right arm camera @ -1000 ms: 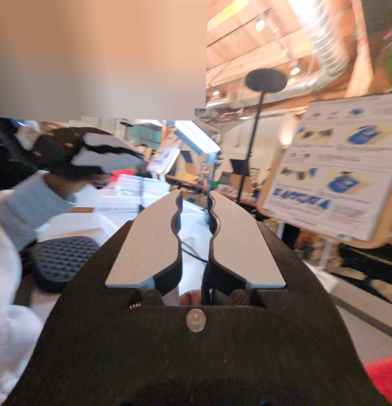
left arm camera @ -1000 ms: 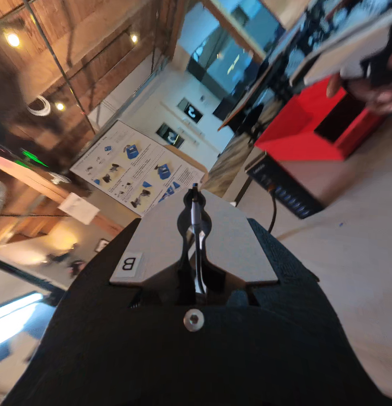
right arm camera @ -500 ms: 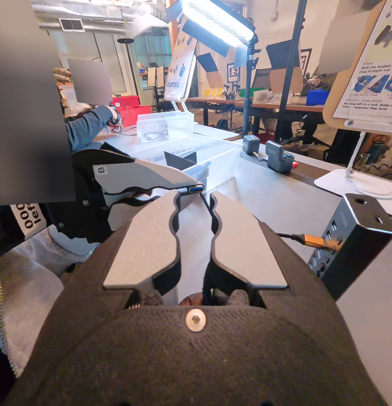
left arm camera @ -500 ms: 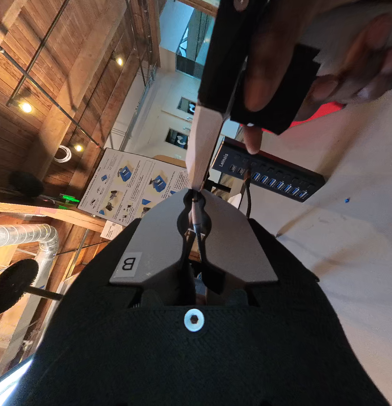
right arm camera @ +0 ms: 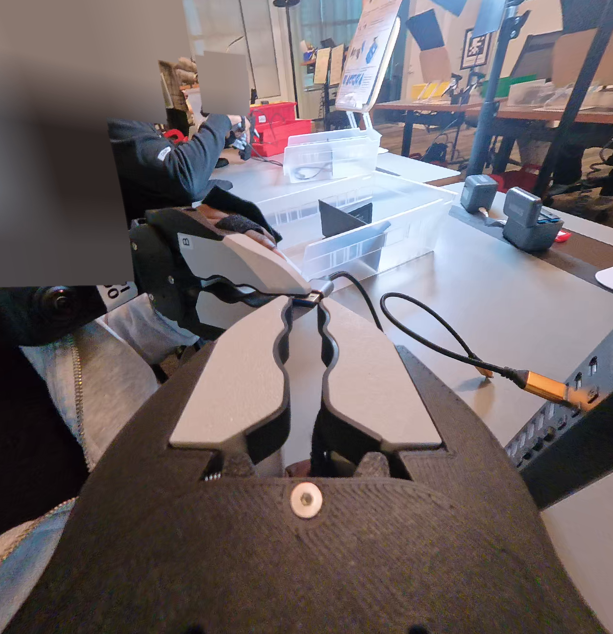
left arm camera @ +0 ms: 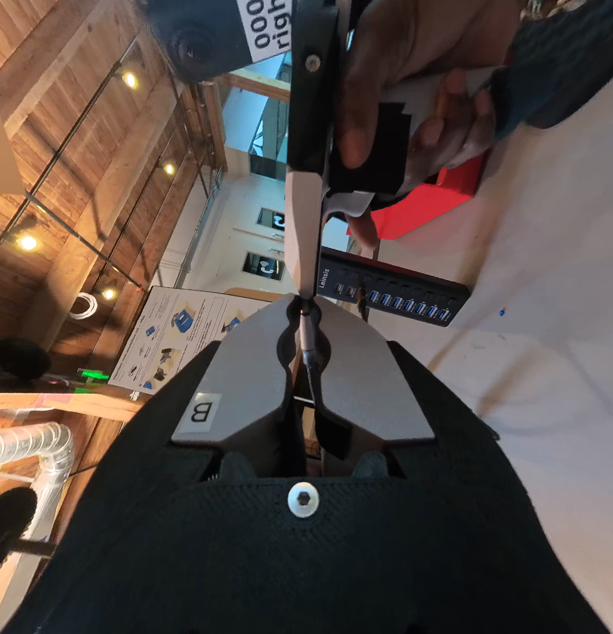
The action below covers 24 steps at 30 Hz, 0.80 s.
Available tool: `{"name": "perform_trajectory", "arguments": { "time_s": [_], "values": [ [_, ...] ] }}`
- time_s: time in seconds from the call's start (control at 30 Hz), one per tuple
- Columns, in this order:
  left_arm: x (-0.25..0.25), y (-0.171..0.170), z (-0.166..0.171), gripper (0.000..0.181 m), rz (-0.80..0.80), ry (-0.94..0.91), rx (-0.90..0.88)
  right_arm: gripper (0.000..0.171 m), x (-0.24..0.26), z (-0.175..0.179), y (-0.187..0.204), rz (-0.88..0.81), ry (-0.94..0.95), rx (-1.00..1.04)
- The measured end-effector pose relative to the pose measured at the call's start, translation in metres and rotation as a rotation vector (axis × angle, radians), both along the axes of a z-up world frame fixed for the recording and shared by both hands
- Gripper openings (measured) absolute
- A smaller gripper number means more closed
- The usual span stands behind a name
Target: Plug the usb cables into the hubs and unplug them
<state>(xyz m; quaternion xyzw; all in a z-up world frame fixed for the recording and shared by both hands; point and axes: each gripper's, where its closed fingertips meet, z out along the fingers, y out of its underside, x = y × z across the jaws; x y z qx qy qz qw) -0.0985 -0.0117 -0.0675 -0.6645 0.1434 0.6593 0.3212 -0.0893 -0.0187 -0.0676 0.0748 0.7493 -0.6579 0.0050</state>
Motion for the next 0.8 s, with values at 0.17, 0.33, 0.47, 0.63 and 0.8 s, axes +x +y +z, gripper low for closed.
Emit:
{"name": "perform_trajectory", "arguments": {
  "time_s": [0.17, 0.33, 0.47, 0.63, 0.8],
  "values": [
    [0.000, 0.000, 0.000, 0.005, -0.010, 0.003, 0.015, 0.012, -0.001, 0.000, 0.000, -0.035, 0.061, 0.002],
    [-0.001, -0.002, 0.014, 0.027, -0.027, -0.012, 0.165, 0.012, -0.003, 0.004, 0.003, -0.071, 0.111, -0.041],
    [-0.003, -0.010, 0.019, 0.042, -0.079, -0.166, 0.384, 0.012, -0.007, 0.006, 0.005, -0.093, 0.125, -0.071],
    [0.002, -0.019, 0.010, 0.045, -0.316, -0.802, 0.973, 0.012, -0.017, 0.006, 0.015, -0.113, 0.083, -0.112],
    [0.026, 0.015, -0.019, 0.045, -0.773, -1.648, 1.428, 0.012, -0.016, 0.003, 0.016, -0.100, 0.032, -0.153]
  ]
}}
